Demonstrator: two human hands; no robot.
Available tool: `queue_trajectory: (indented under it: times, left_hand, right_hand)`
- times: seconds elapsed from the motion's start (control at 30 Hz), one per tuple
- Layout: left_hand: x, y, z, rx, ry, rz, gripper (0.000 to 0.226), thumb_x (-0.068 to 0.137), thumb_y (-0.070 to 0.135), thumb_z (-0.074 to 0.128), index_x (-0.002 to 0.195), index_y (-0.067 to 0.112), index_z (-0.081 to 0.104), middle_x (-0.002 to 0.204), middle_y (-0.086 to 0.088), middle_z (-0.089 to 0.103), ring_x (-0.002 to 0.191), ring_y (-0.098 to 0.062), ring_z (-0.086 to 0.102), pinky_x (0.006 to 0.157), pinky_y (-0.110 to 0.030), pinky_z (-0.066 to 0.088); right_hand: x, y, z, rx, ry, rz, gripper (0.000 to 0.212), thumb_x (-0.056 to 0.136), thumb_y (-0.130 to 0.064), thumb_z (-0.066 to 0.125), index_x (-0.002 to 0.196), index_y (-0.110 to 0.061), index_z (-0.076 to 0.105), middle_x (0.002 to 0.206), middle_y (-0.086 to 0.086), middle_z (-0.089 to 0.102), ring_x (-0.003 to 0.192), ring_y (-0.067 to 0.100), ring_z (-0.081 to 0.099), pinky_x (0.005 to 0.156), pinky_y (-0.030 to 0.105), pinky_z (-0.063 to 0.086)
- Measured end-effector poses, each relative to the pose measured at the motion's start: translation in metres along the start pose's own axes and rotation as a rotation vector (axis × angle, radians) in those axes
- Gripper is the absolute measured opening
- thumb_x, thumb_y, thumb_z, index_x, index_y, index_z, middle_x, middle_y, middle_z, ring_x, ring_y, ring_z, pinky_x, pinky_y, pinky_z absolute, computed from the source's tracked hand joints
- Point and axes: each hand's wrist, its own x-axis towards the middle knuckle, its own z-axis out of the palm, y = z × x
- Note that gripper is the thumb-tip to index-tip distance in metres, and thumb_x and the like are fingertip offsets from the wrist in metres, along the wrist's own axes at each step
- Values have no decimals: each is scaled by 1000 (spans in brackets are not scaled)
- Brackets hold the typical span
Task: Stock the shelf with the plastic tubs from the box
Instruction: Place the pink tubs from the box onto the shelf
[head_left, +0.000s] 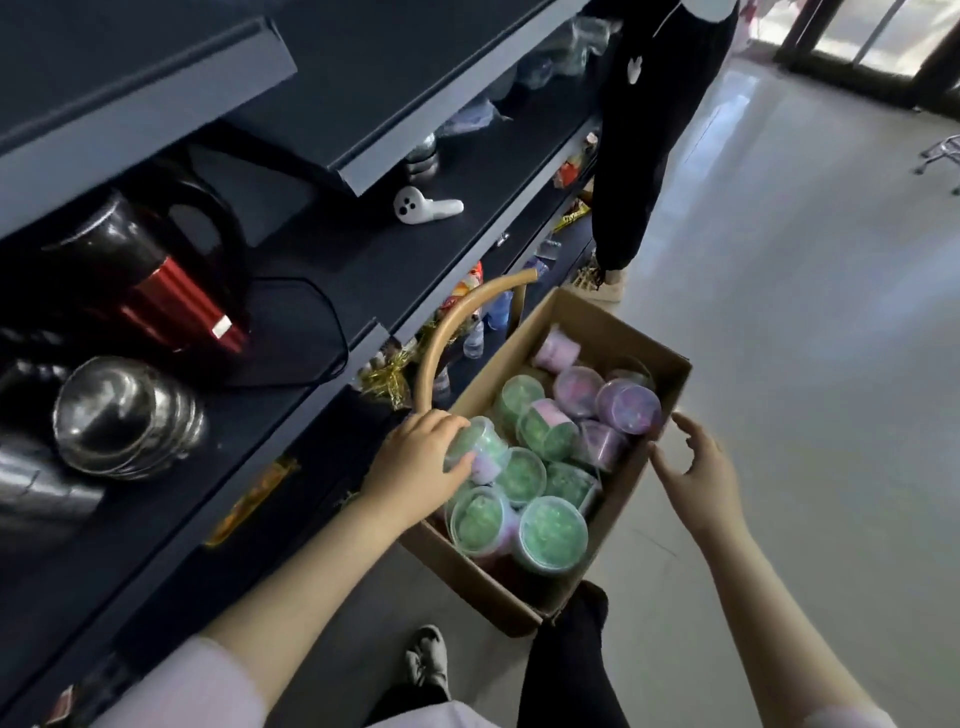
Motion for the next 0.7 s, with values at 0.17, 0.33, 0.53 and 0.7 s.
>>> queue_trajectory:
  times: [0.17,0.33,0.53,0.7]
  left_hand:
    - [88,11,37,-45,-23,-97,38,88,40,54,120,20,59,120,5,59,115,-18,52,97,-35,43]
    - [168,14,114,-125,-68,-216,48,82,49,45,112,16,64,111,-2,64,103,-24,59,89,-38,48]
    - [236,6,213,-181,-203,-304,55,81,53,44,117,15,62,116,-5,63,105,-29,57,91,-41,47]
    - [289,11,274,-230,-324,-434,53,89,42,59,135,17,50,134,-9,55,125,-29,45,103,-37,38]
  right_hand:
    - [100,40,20,0,-99,73,52,86,-22,69,134,-15,50,130,9,56,120,25,51,99,36,42]
    - [187,94,61,-44,-242,101,57,82,-23,72,134,-17,49,131,7,55,118,25,53,96,33,43]
    - [241,137,100,-69,-328,127,68,77,-35,77,137,-22,48,135,4,53,124,22,49,100,32,40]
    - [261,146,116,-98,-435,150,76,73,-51,76,139,-31,44,138,0,50,126,21,46,101,31,38]
